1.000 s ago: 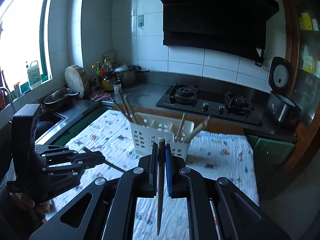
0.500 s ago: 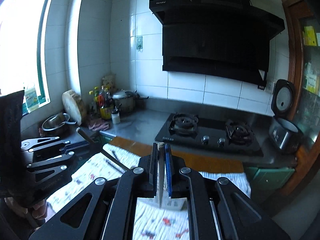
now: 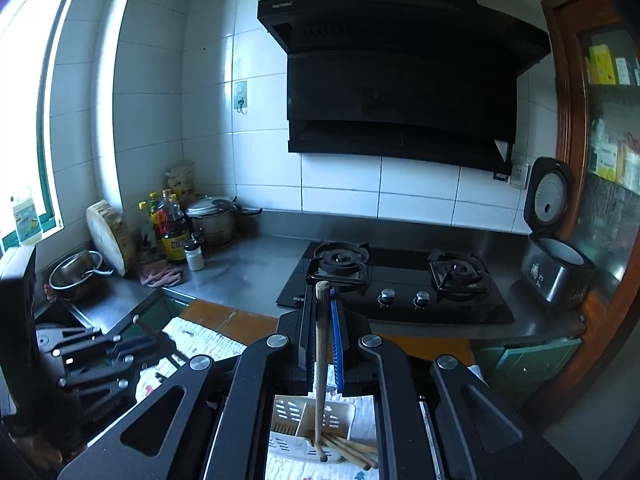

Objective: Organize utensils
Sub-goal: 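Insert the left tool's chopstick into the holder while the right tool inserts its chopstick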

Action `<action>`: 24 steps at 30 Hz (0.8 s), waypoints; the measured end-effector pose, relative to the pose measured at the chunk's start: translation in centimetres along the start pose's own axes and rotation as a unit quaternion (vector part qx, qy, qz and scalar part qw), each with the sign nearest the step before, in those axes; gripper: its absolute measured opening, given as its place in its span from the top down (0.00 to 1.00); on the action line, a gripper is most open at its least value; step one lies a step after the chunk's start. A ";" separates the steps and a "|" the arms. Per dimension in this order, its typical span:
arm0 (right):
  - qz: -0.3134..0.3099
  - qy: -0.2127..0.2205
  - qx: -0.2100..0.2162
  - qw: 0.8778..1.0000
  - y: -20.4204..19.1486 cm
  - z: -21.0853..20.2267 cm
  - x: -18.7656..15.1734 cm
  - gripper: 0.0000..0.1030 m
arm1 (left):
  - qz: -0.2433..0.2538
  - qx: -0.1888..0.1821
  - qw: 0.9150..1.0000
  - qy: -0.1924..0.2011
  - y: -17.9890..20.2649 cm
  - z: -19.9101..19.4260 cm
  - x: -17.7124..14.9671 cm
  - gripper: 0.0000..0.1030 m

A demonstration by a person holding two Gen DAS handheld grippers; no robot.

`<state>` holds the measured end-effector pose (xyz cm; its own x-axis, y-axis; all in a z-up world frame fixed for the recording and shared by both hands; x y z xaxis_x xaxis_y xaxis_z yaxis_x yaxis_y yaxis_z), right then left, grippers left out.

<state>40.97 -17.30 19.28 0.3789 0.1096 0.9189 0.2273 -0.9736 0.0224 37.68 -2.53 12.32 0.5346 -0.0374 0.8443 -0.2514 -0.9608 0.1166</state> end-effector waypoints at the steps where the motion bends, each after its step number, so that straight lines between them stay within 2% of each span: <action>1: 0.003 -0.002 0.001 1.000 0.1 0.2 -0.1 0.93 | 0.001 0.001 1.000 -0.004 -0.1 0.3 -0.3 0.95; 14: -0.001 -0.032 -0.009 0.999 0.3 3.9 -4.0 0.93 | -0.016 -0.010 0.999 -0.044 -1.4 3.3 -3.3 0.95; 24: -0.004 -0.066 -0.007 0.998 0.4 5.3 -7.0 0.93 | -0.014 -0.009 0.999 -0.048 -1.3 3.6 -3.4 0.95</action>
<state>43.16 -17.41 10.73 0.4917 0.1417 0.8591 0.2185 -0.9752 0.0358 39.11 -2.14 7.42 0.6162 -0.0376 0.7867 -0.2489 -0.9569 0.1493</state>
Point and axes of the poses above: each gripper's, at about its wrist camera, not at the fingertips, and z roughly the way its jaws point, y to its right, x to its top, the point moved 8 cm from there along z, roughly the way its jaws point, and after that the axes turned 6 degrees about -x, right-handed, at the moved point
